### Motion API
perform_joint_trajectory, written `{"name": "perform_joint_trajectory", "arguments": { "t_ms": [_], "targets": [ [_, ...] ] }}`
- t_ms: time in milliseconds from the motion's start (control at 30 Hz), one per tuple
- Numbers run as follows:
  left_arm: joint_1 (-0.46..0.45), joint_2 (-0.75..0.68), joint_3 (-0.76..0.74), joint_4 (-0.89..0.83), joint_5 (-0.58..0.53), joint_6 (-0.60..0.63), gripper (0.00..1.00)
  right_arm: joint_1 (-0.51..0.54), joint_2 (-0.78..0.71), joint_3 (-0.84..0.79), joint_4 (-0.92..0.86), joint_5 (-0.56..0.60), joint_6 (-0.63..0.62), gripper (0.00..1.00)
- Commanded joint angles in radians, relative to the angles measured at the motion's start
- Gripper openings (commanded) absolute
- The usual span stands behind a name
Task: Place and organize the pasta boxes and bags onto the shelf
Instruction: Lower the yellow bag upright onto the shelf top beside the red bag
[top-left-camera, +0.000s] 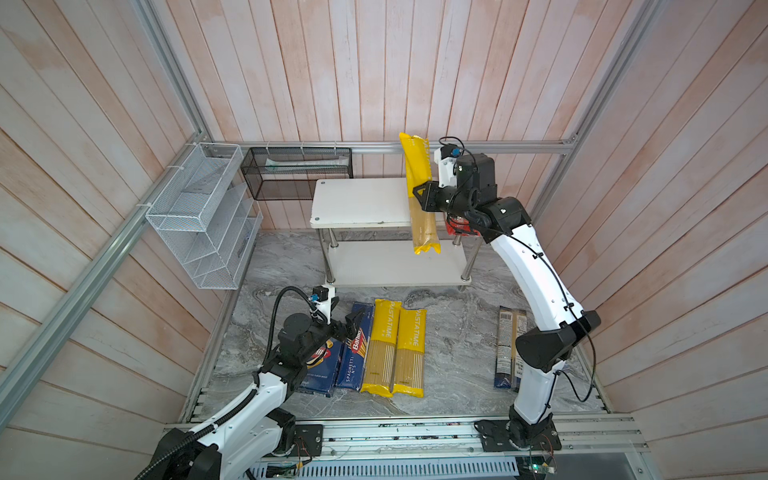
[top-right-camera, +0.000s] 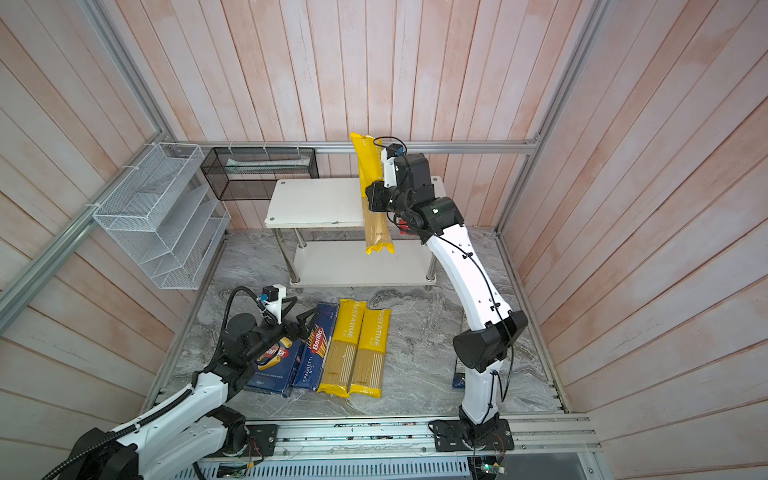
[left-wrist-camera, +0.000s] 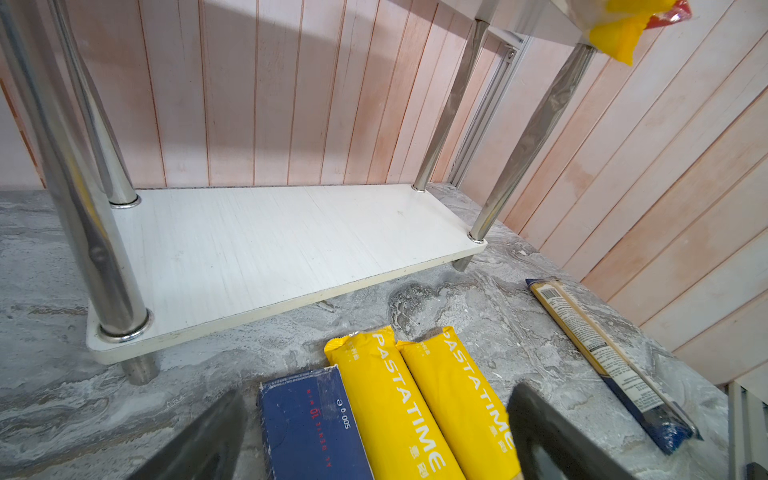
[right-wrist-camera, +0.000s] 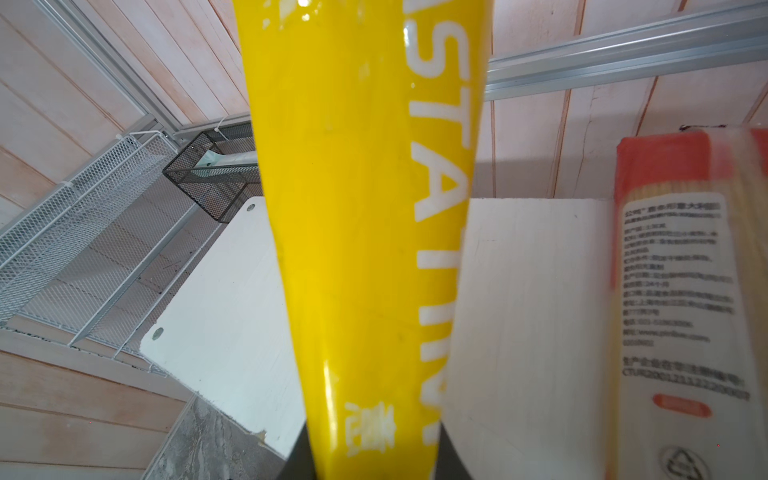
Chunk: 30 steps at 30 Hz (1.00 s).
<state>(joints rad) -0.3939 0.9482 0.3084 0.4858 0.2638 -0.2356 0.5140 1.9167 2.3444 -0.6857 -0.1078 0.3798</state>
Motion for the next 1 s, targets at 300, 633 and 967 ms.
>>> {"name": "perform_joint_trajectory", "arguments": {
  "t_ms": [300, 633, 967],
  "targets": [
    [-0.004, -0.003, -0.009, -0.002, -0.011, 0.014, 1.0, -0.039, 0.047, 0.118, 0.154, -0.016, 0.033, 0.07],
    [-0.005, -0.009, -0.011, -0.004, -0.019, 0.016, 1.0, -0.059, 0.081, 0.14, 0.14, 0.001, 0.043, 0.11],
    [-0.004, -0.019, -0.014, -0.006, -0.023, 0.019, 1.0, -0.069, 0.097, 0.127, 0.152, 0.018, 0.072, 0.24]
  ]
}}
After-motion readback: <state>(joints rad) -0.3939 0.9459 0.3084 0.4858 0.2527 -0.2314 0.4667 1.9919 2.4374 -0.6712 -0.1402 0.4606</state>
